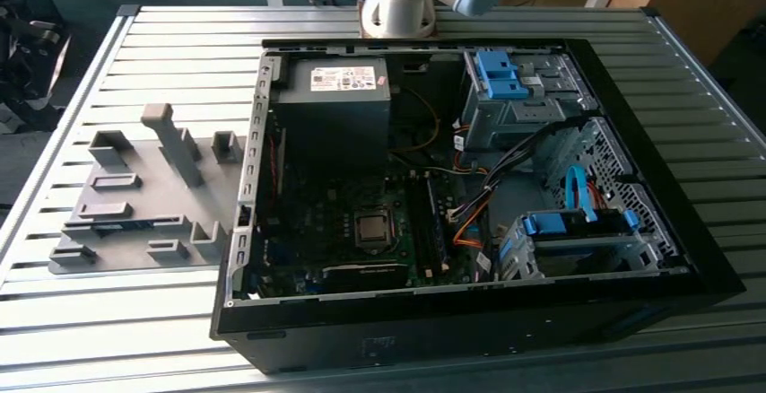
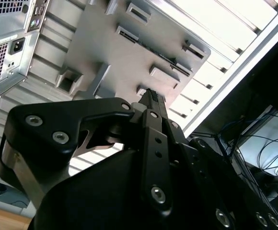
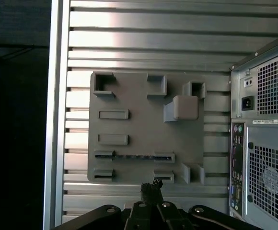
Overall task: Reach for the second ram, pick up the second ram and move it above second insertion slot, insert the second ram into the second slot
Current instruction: 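Pick up the second ram and move it above second insertion slot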
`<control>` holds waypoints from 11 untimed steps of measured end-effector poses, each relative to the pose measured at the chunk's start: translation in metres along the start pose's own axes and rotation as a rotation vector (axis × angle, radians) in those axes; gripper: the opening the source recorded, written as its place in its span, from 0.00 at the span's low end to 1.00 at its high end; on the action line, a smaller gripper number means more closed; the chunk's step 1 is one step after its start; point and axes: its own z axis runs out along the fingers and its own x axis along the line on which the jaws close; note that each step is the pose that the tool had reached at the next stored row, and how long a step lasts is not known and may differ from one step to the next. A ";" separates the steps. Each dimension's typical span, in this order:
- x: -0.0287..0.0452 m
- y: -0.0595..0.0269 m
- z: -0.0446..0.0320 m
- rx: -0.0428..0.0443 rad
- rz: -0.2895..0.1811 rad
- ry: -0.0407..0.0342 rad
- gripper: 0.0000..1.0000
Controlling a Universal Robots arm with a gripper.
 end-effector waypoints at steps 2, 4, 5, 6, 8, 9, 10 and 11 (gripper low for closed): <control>0.0001 -0.0001 0.0000 -0.0001 -0.007 0.0003 0.11; 0.0002 -0.0002 0.0000 -0.0001 -0.014 0.0006 0.11; 0.0002 -0.0002 0.0000 -0.0001 -0.017 0.0007 0.11; 0.0002 -0.0003 -0.0001 -0.0002 -0.020 0.0008 0.11; 0.0003 -0.0003 0.0000 -0.0003 -0.027 0.0011 0.11; 0.0004 -0.0004 0.0000 -0.0003 -0.030 0.0012 0.11; 0.0004 -0.0004 0.0000 -0.0004 -0.033 0.0013 0.11; 0.0005 -0.0005 -0.0001 -0.0003 -0.036 0.0015 0.11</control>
